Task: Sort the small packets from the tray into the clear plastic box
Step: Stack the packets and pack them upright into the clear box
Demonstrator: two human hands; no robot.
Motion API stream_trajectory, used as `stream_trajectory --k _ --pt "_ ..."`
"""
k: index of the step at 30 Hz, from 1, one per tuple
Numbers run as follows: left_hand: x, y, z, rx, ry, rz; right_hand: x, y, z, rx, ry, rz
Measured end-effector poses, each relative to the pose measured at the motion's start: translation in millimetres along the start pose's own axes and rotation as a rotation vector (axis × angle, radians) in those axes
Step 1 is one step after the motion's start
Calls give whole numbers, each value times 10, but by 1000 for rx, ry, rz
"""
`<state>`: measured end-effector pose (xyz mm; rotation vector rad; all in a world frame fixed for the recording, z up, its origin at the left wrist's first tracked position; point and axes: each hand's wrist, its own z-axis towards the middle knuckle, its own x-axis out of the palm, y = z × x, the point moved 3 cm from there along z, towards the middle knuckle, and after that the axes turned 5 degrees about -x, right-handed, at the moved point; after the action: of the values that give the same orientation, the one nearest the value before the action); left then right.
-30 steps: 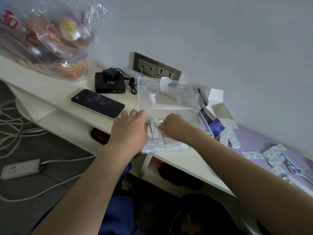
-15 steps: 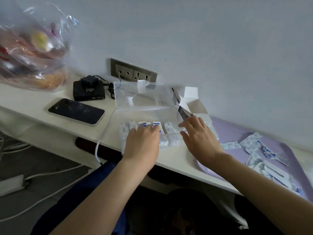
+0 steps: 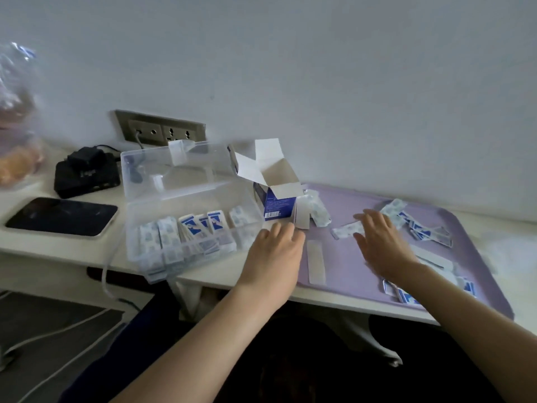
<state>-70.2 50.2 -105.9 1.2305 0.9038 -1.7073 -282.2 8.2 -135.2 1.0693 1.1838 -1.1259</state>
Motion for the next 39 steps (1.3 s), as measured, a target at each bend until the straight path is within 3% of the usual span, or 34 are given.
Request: stream_trajectory --k 6,15,21,25,33,36,39 --pt "275 -284 331 89 162 -49 116 -563 162 315 40 138" --pt "796 -372 826 -198 369 -11 180 -930 278 536 73 210" --pt "947 -429 968 -240 389 -13 208 -754 424 389 89 268" --pt "949 -481 1006 -156 357 -46 223 -530 443 235 120 281" --pt "884 -610 926 2 457 -289 212 -272 375 5 159 386" --pt "817 -591 956 -65 409 -415 181 -250 390 65 117 477" --pt "794 -474 1024 -181 256 -416 163 -271 430 193 58 550"
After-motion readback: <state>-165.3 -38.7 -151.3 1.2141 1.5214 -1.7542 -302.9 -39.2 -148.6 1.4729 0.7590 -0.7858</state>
